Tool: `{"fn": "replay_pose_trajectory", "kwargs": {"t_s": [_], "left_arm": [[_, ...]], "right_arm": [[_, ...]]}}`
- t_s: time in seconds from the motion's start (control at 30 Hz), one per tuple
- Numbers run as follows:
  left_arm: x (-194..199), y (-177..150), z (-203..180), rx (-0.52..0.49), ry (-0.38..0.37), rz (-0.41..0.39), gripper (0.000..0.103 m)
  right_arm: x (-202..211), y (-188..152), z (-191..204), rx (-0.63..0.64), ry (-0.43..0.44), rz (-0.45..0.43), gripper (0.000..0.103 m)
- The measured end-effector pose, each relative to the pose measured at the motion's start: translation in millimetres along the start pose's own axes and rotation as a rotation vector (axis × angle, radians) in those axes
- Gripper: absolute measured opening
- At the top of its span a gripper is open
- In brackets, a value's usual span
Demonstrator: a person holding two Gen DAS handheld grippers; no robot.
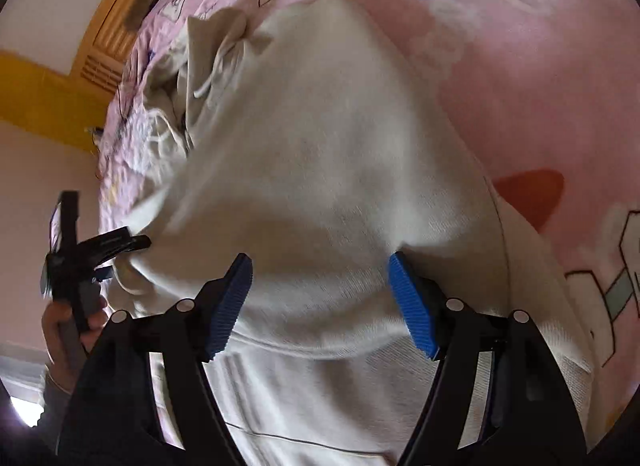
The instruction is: Fold large clothes
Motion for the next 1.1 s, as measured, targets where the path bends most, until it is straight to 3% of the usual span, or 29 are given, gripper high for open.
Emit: {"fn": "replay_pose_trajectory", "kwargs": {"t_s": [0.07,0.27,0.37,0.43,0.5,0.63,0.73,0.83,0.97,1.03,1.1], "left_arm": [[-18.5,-7.7,5.0,-0.005,0.012,0.022,0.096],[-28.2,-16.3,2.9,-0.062,0.024,-0.037,0.097],[-12.5,-16.5,7.5,-0.075,0.050,-0.063,0.096],[7.6,-14.6,11.5,-0.060,0.041,-0.095,0.096],[33.8,-11.9,8.1,-0.055,-0.045,-0.143,0.096],[63.5,-0.6,-17.0,-0.081,-0.185,-0.197,0.096],[61.5,22.2,-50.1,-0.122,-0.229,-0.205,0.096],[49.8,54.4,-66.1,-0.117,-0.246,-0.237,0.095],[50.2,108.1,-75.0,-0.084,-0.268,-0.356,0.095],[41.1,144.6,-72.9,-0.038,-0.341,-0.369,0.095],[26.8,178.0,-69.3,-0.008,-0.422,-0.333,0.095]], "right_arm": [[-1.5,-6.3,-0.1,0.018,-0.022,-0.011,0.069],[-1.9,-2.7,2.1,0.053,-0.093,0.002,0.073],[15.2,16.1,15.0,-0.007,-0.039,-0.010,0.073],[30.5,44.0,35.3,0.004,0.047,-0.051,0.073],[28.3,79.1,68.6,0.104,0.081,-0.078,0.073],[-17.4,152.0,156.8,0.359,0.064,-0.077,0.073],[-60.1,197.1,219.5,0.493,0.021,-0.089,0.073],[-115.5,240.1,264.7,0.592,-0.105,-0.051,0.073],[-173.3,272.0,303.0,0.781,-0.345,-0.052,0.073],[-205.9,281.8,307.2,0.891,-0.496,-0.041,0.073],[-232.2,294.0,296.0,0.909,-0.655,-0.021,0.072]]}}
Point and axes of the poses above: each gripper's, at about its wrist camera, not at the fingertips, and x roughly against the way its jaws point, z to its left, y to its top, the point moved 4 cm from there along -x, roughly the way its jaws point, and after that the axes turned 7 degrees about -x, right-handed, at the moved point
